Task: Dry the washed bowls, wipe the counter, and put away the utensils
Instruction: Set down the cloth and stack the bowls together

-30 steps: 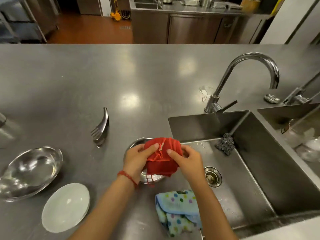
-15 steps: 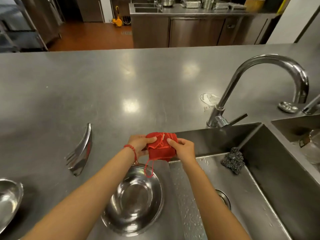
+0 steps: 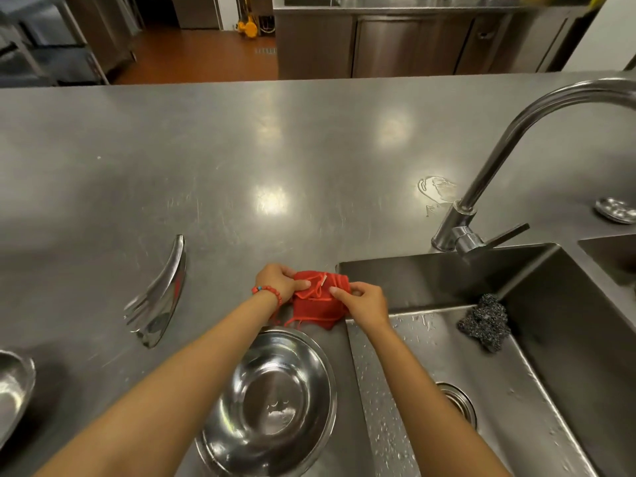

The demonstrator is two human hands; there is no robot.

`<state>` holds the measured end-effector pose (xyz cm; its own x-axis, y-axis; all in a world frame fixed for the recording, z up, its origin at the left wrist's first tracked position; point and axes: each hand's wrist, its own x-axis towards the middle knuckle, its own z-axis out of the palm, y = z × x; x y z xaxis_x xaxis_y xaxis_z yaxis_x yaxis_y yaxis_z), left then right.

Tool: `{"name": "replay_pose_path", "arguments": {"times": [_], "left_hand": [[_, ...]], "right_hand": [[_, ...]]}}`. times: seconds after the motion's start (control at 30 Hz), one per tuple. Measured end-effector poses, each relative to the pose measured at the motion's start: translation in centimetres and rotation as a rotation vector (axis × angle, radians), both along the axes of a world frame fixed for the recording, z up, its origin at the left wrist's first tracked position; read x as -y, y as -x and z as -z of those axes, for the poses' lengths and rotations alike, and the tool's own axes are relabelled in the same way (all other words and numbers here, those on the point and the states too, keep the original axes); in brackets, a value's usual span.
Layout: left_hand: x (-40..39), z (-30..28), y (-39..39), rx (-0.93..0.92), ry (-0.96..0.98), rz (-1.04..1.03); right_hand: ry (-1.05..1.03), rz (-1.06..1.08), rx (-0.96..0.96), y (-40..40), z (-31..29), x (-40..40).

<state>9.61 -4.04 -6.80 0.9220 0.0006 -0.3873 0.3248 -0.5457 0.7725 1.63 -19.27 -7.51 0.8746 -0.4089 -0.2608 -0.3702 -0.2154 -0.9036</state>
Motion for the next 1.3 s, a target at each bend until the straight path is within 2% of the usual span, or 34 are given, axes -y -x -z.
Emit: {"name": "replay_pose_path", "arguments": {"times": [0.2,0.33,0.47,0.63,0.97,1.3], "left_hand": [[-2.3,-2.7,2.3,0.080,0.092,-0.050],[-5.6,-5.0,6.1,0.192,0.107,-0.066],[-9.3,-5.9,11.7,0.238,0.066,-0.126],[-12.0,-4.4,16.8,0.208,0.035,-0.233],[-13.1,-2.4,20.1,0.053,0.169,-0.287],[-17.4,-4.4,22.3,0.051,0.343,-0.326]], "right_hand": [[0.132,0.014,0.031,2.6,-2.6,0.6],[0.100,-0.005,0.084,6.4,-4.6,-0.3],[0.095,-0.041,0.034,10.9,-4.4,-2.6],[0.048,-0.061,-0.062,14.7,-3.3,-5.4],[0.109,0.023,-0.109,18.2,-3.4,-8.6],[0.282,0.134,-0.067,21.5,-5.3,-11.3]]}}
